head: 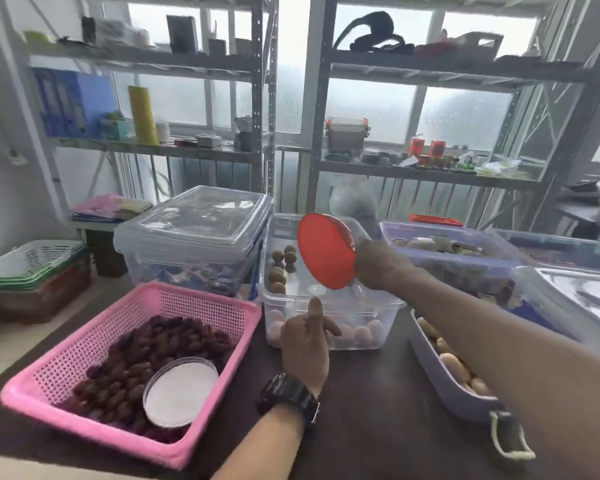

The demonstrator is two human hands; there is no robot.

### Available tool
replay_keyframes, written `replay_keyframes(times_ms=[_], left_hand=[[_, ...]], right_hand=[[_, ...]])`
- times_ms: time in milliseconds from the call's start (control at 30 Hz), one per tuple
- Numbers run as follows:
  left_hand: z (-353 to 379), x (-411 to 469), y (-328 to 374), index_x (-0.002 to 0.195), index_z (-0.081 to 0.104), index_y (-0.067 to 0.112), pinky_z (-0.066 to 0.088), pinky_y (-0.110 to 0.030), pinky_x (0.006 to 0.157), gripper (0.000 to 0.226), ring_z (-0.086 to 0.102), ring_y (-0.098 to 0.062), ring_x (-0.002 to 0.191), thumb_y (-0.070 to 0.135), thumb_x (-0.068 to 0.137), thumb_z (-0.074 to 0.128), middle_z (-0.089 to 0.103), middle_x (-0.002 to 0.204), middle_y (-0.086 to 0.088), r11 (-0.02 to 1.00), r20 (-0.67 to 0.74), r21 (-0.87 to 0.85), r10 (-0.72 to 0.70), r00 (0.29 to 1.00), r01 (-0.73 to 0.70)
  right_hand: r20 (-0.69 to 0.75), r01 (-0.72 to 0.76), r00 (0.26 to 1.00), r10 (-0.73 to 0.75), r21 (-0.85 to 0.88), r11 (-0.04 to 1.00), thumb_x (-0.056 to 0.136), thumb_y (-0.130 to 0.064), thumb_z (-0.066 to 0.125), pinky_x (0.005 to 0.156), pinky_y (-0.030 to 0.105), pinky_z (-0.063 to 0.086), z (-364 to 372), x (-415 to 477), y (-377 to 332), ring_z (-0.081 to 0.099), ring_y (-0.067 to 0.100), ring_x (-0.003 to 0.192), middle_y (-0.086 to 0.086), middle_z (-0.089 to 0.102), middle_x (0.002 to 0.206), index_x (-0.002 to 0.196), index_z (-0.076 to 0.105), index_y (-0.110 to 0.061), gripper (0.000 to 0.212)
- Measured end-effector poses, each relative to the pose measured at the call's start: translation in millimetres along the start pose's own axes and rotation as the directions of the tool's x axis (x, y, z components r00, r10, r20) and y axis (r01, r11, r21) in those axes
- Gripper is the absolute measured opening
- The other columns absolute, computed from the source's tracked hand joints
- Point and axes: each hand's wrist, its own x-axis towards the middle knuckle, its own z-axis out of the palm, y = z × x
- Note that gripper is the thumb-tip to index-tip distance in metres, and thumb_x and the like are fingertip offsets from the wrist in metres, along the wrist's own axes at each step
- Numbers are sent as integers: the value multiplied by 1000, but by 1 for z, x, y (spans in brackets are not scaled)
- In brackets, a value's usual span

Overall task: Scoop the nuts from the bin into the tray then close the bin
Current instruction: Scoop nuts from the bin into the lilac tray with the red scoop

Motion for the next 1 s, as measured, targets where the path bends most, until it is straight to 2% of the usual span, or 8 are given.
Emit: replay_keyframes(times_ms=[67, 133, 233, 333, 433, 633, 767, 1000], left_hand=[[-1, 0, 0, 45, 66, 32, 52, -42, 67, 70, 49, -8, 41, 76, 85, 29, 51, 36, 8, 997, -3, 73, 20, 1000, -20], [-2, 0, 0, 44, 65, 34, 53, -42, 75, 77, 55, -8, 47, 84, 81, 20, 56, 40, 13, 991, -10, 131, 40, 999, -38], [-1, 1, -2, 42, 63, 32, 52, -42, 80, 82, 64, -13, 55, 87, 80, 15, 61, 44, 15, 983, -49, 179, 50, 998, -40], [1, 1, -6, 47, 65, 22, 50, -49, 83, 90, 64, -25, 59, 87, 80, 13, 55, 42, 10, 978, -71, 202, 66, 995, -51], [1, 2, -5, 47, 66, 22, 49, -50, 83, 88, 63, -27, 60, 86, 83, 16, 54, 41, 8, 978, -97, 206, 59, 993, -38], [-2, 2, -2, 47, 67, 39, 48, -46, 86, 70, 63, -16, 57, 66, 91, 20, 64, 47, 14, 965, -70, 243, 123, 990, -102], [-1, 4, -6, 52, 69, 38, 50, -47, 85, 76, 64, -15, 55, 81, 86, 17, 67, 50, 9, 975, -68, 202, 112, 991, -97], [-3, 6, -6, 50, 69, 30, 51, -47, 73, 69, 55, -14, 44, 68, 90, 26, 54, 38, 7, 975, -74, 197, 118, 990, -101]], right_hand=[[111, 0, 994, -9, 80, 997, 80, -3, 52, 81, 34, 50, 11, 15, -10, 64, 30, 98, 11, 66, 96, 74, 55, -9, 9], [257, -121, 963, 85, 128, 984, 80, 2, 53, 69, 28, 50, 16, 20, -22, 62, 26, 76, 13, 64, 79, 56, 43, -12, 30], [379, -216, 913, 153, 132, 967, 86, 2, 46, 36, 16, 35, 23, 35, -41, 43, 20, 39, 12, 48, 49, 60, 50, -5, 28], [528, -356, 826, 199, 214, 910, 93, -2, 29, 33, 5, 28, 31, 47, -52, 29, 11, 18, 6, 37, 28, 68, 44, -5, 30], [553, -450, 816, 168, 426, 785, 93, -4, 22, 33, 2, 25, 28, 40, -53, 27, 9, 14, 3, 37, 24, 81, 45, -5, 26], [585, -532, 805, 94, 643, 551, 95, 2, 23, 27, 6, 18, 25, 29, -41, 32, 4, 19, 1, 43, 30, 77, 43, -6, 28], [630, -593, 776, 20, 719, 361, 94, 3, 23, 30, 11, 17, 35, 31, -26, 31, 4, 26, 6, 44, 49, 83, 43, -3, 24], [588, -581, 785, -197, 808, 99, 98, -5, 20, 24, 10, 12, -14, 13, 4, 21, 4, 21, -3, 32, 33, 70, 43, -7, 36]])
